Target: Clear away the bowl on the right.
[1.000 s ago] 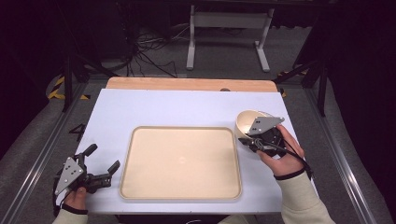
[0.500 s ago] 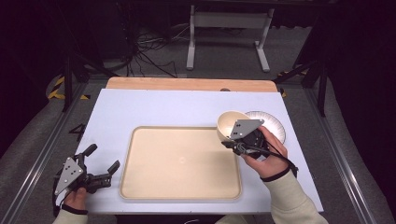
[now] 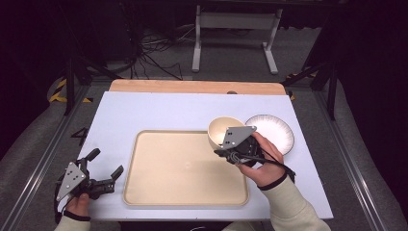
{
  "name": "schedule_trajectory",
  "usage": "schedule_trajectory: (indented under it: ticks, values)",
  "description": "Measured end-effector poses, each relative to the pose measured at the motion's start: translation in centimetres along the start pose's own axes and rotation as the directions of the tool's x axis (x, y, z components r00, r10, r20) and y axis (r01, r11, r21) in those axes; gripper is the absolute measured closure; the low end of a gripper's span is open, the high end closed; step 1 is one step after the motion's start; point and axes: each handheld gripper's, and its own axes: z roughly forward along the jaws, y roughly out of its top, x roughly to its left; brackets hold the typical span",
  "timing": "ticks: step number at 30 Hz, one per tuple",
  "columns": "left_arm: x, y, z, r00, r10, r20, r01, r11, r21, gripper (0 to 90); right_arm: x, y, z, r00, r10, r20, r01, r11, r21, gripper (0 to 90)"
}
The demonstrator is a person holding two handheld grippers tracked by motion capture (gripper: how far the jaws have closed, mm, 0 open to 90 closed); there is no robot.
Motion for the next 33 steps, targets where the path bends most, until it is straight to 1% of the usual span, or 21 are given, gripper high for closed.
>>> schedule_trajectory:
  ticks: [6,9,10,19,28,31,32,33]
  values:
    - [0.0,0.0,0.0,1.0000,-0.004,0.000,0.004,1.0000,-0.003,0.2,0.4,0.9,0.4,0.9996,-0.014,-0.023,0.014,1.000,-0.010,81.3]
    - [0.0,0.0,0.0,1.0000,-0.004,0.000,0.004,1.0000,-0.003,0.2,0.5,1.2,0.6,0.9994,-0.022,-0.027,0.022,1.000,-0.015,81.3]
    - [0.0,0.0,0.0,1.0000,-0.004,0.000,0.004,1.0000,-0.002,0.2,0.7,1.6,0.7,0.9990,-0.029,-0.035,0.028,0.999,-0.021,81.3]
    - [0.0,0.0,0.0,1.0000,-0.003,0.001,0.003,1.0000,-0.003,0.2,1.3,2.8,1.2,0.9972,-0.051,-0.055,0.049,0.998,-0.037,81.3]
    - [0.0,0.0,0.0,1.0000,-0.004,0.001,0.004,1.0000,-0.004,0.2,1.8,3.8,2.2,0.9938,-0.077,-0.080,0.074,0.996,-0.047,81.2]
    - [0.0,0.0,0.0,1.0000,-0.005,0.000,0.005,1.0000,-0.004,0.2,2.0,4.0,2.4,0.9916,-0.093,-0.090,0.088,0.995,-0.056,81.2]
    - [0.0,0.0,0.0,1.0000,-0.003,0.001,0.003,1.0000,-0.003,0.2,2.1,4.1,2.6,0.9896,-0.102,-0.101,0.096,0.993,-0.064,81.2]
    - [0.0,0.0,0.0,1.0000,-0.003,0.001,0.003,1.0000,-0.002,0.2,2.1,4.1,2.6,0.9896,-0.102,-0.101,0.096,0.993,-0.064,81.2]
